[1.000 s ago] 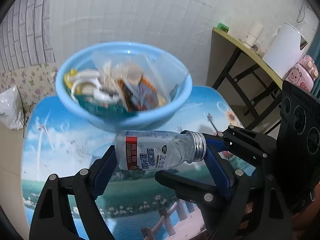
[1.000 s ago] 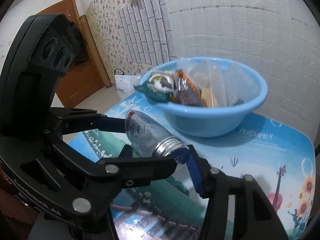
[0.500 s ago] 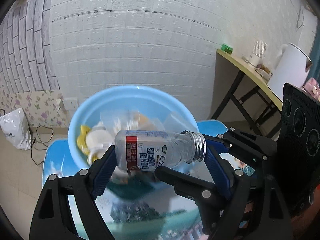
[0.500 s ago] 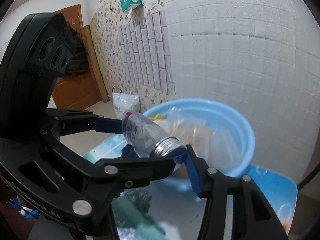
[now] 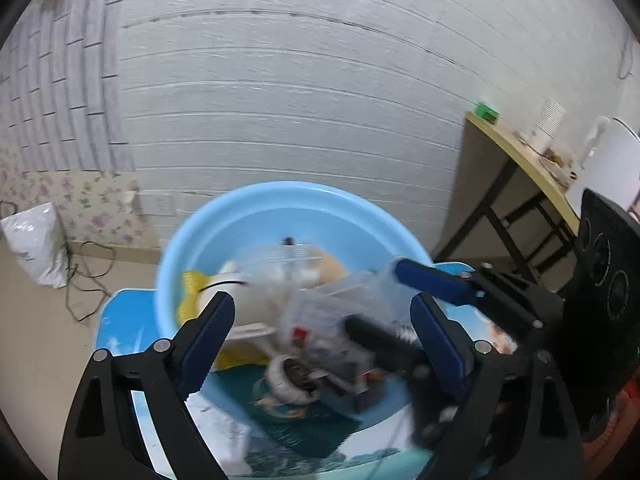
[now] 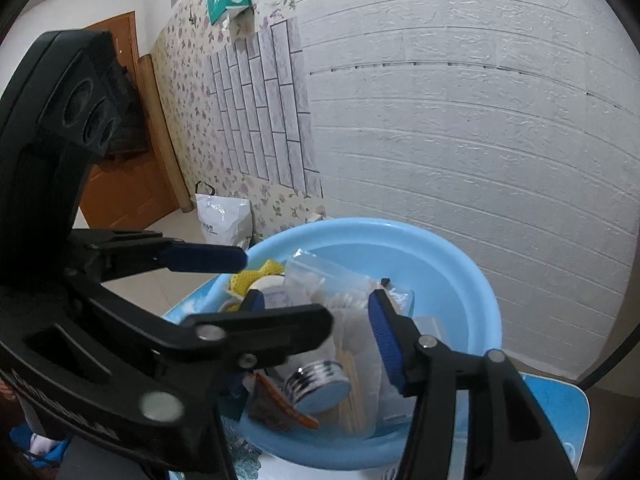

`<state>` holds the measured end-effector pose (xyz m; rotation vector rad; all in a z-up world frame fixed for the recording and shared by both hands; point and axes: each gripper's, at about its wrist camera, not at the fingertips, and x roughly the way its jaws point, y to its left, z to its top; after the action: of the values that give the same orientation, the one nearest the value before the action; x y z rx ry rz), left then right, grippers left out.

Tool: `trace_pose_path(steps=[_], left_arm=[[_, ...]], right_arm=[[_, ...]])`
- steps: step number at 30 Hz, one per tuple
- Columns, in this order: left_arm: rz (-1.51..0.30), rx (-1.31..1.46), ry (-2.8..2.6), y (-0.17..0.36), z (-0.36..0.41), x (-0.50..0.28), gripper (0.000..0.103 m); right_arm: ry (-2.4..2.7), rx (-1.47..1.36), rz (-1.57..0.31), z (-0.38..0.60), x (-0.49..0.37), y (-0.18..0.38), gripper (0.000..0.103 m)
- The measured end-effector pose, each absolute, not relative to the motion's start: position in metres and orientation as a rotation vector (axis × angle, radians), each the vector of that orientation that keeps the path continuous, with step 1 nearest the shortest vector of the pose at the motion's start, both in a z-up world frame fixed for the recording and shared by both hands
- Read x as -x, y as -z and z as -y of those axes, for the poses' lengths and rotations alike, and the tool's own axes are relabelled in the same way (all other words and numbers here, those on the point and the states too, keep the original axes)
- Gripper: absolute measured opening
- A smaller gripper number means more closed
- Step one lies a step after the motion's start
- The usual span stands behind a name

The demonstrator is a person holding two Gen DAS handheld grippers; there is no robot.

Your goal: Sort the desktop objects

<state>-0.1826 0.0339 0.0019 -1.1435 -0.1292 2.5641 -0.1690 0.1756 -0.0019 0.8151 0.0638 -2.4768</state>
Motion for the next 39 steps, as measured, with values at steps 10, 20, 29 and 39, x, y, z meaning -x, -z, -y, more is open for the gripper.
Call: trace_pose_path(steps=[10,20,29,39], left_arm=[[0.235,1.172,-2.648,-0.007,-0.002,0.167,0.09],[-0.057,1.304,-2.821,-0.001,-0.018,0.15,0.095],[-0.101,1.112,-2.885,-0.018,-0.019,0.119,0.095],[-0.119,0.895,-2.901,-0.042,-0.025,0.092,0.103]], right_arm=[[2.572,-0.873,0.076,-0.213,0.159,-0.005,0.055],[2.6,-1.029,0.083,-0.213,0.137,-0.003,0.06],[2.649,-1.057,0.086,-0.215,0.114,-0.02,0.073],[2.74,-0.924,0.056,-0.202,0.084,-0.053,0.084]])
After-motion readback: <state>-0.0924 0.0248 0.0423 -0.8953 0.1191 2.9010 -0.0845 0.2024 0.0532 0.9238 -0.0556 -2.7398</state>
